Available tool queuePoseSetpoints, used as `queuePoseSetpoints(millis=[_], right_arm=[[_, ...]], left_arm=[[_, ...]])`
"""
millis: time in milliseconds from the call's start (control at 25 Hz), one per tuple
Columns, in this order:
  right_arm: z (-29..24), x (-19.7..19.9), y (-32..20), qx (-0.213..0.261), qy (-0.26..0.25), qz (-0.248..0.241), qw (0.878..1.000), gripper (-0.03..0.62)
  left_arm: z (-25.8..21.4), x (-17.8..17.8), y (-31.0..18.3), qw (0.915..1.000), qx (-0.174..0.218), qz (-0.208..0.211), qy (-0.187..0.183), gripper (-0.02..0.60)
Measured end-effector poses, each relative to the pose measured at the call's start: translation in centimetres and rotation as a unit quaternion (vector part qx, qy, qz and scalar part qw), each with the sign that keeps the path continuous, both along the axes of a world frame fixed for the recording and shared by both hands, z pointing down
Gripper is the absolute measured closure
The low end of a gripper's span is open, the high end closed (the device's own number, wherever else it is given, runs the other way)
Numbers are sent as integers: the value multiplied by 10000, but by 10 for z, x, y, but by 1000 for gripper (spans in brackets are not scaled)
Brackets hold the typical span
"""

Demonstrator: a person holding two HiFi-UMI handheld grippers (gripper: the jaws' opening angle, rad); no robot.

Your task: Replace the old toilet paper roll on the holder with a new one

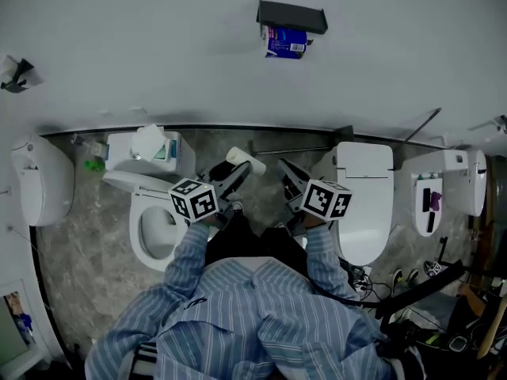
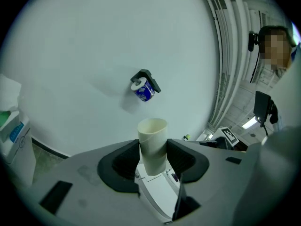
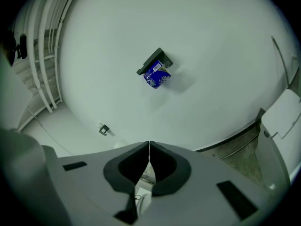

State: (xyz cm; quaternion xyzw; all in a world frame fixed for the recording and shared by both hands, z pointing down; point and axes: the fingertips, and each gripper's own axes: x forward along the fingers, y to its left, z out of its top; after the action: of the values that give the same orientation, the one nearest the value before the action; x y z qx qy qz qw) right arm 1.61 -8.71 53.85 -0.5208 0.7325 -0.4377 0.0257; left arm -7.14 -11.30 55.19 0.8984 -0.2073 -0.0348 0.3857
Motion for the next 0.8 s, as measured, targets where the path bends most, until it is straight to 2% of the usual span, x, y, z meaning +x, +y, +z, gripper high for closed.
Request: queuePoseSetpoints(millis=[160, 360, 520, 640, 800], right_arm=[[2, 12, 21, -65, 46, -44, 10000, 587], [1, 27, 65, -67, 143, -152, 9998, 587], [1, 48, 114, -22, 214, -240, 9995, 588], [2, 61, 151, 19, 463, -411, 9981, 588], [3, 63, 188, 82, 669, -669, 9955, 588]], left_arm=[[-8, 13, 20, 9999, 112, 25, -11, 399], [-14, 22, 52, 9997, 150, -212, 18, 399], [-15, 38, 100, 9992, 170, -358, 31, 399], [-12, 52, 145, 9990, 140, -422, -24, 399], [-9, 61, 197, 9987, 87, -497, -106, 399]])
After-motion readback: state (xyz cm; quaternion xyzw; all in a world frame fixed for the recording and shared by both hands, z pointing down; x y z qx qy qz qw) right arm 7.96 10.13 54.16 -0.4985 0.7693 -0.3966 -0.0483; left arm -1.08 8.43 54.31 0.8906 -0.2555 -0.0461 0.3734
